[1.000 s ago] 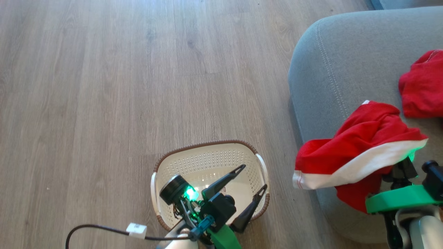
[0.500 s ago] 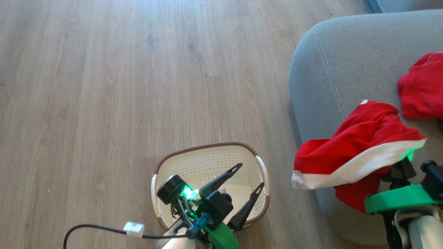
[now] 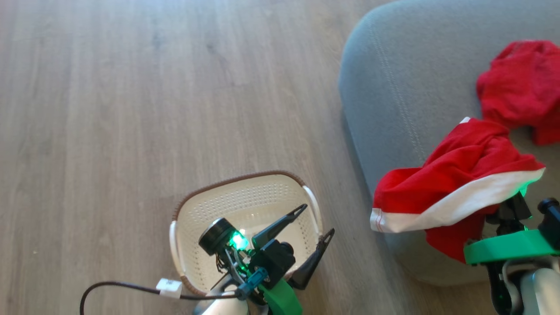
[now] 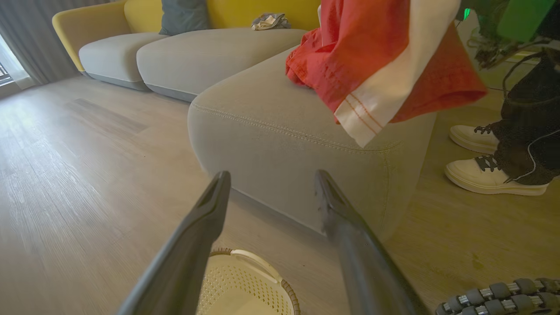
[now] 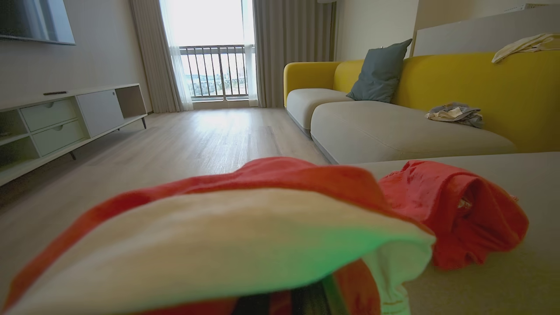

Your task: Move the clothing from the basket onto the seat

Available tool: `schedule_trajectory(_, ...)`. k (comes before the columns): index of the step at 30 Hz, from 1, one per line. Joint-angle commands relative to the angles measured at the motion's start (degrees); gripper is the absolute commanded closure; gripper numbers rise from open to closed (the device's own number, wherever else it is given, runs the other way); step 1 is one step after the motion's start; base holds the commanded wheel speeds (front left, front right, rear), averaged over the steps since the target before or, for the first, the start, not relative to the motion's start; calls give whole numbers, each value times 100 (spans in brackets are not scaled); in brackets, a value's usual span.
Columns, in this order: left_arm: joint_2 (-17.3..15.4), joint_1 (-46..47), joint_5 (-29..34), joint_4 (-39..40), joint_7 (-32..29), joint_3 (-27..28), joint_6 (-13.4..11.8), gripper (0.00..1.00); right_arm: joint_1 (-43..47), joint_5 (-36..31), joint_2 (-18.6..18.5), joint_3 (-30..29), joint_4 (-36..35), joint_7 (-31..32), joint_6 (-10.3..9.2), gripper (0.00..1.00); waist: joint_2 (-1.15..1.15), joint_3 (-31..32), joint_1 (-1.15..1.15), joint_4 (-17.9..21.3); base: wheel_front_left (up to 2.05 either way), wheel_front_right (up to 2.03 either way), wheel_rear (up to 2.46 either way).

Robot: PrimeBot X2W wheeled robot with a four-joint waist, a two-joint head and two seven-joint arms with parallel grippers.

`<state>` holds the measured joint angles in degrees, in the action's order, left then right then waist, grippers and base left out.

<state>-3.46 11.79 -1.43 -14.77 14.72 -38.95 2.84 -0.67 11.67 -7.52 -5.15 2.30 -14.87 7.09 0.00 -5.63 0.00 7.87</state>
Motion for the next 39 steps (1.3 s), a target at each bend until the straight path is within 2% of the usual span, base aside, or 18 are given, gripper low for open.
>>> schedule_trajectory(1, 51, 284, 41, 190, 28, 177, -1, 0, -282, 12, -84, 99, -237, -13, 40, 100, 0, -132, 0, 245, 0, 0, 0)
schedule_trajectory(22, -29, 749, 126, 38, 28, -13, 96, 0, -568, 29, 100, -43, -292, -13, 40, 100, 0, -683, 0, 2064, 0, 0, 0)
schedule_trajectory(33, 1, 1104, 38, -148, 28, -356, 314, 0, -215, 8, 319, -690, -525, -13, 40, 100, 0, -829, 0, 2241, 0, 0, 0)
schedule_trajectory(39, 25, 1200, -36, -201, 28, -491, 368, 0, -117, 2, 403, -810, -601, -13, 40, 100, 0, -821, 0, 2280, 0, 0, 0)
